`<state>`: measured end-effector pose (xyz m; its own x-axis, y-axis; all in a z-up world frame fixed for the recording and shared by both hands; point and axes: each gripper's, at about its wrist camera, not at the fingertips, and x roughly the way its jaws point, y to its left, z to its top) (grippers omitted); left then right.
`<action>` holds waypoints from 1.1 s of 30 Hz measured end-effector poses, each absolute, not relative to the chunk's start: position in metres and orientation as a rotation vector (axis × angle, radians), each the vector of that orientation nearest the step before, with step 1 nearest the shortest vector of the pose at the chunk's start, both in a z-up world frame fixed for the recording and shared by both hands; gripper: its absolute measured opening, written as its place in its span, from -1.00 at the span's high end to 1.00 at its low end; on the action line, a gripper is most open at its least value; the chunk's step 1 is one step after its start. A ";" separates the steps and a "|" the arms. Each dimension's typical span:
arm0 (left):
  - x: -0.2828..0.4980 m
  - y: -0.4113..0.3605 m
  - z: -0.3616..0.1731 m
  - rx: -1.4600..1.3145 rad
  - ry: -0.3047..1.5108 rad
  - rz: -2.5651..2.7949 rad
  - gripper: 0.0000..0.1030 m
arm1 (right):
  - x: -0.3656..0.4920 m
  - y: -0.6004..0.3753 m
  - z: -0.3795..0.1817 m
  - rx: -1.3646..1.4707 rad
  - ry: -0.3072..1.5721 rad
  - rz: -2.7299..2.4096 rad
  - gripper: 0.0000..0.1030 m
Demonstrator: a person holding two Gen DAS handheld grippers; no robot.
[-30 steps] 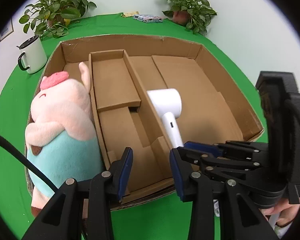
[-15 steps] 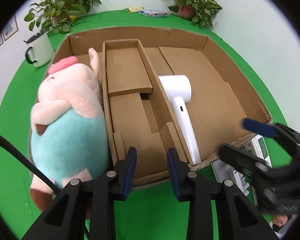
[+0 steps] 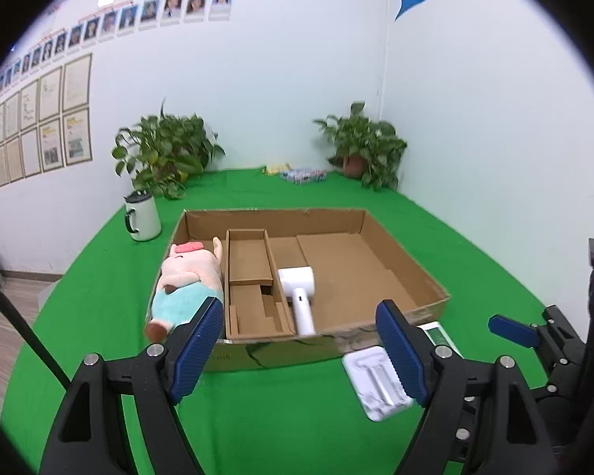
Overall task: Organize objects
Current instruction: 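Reach the right gripper to the white phone stand and grasp it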
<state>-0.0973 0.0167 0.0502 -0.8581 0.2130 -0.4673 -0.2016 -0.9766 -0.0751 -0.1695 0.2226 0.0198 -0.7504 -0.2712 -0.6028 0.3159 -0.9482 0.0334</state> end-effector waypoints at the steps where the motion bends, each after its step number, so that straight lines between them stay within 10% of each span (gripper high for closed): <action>1: -0.088 0.019 0.053 -0.704 -0.033 2.843 -0.54 | -0.161 0.226 0.021 0.891 0.098 -2.681 -0.97; 33: -0.040 0.029 0.049 -0.675 -0.078 2.864 -0.54 | -0.068 0.286 0.031 0.822 0.139 -2.748 -0.98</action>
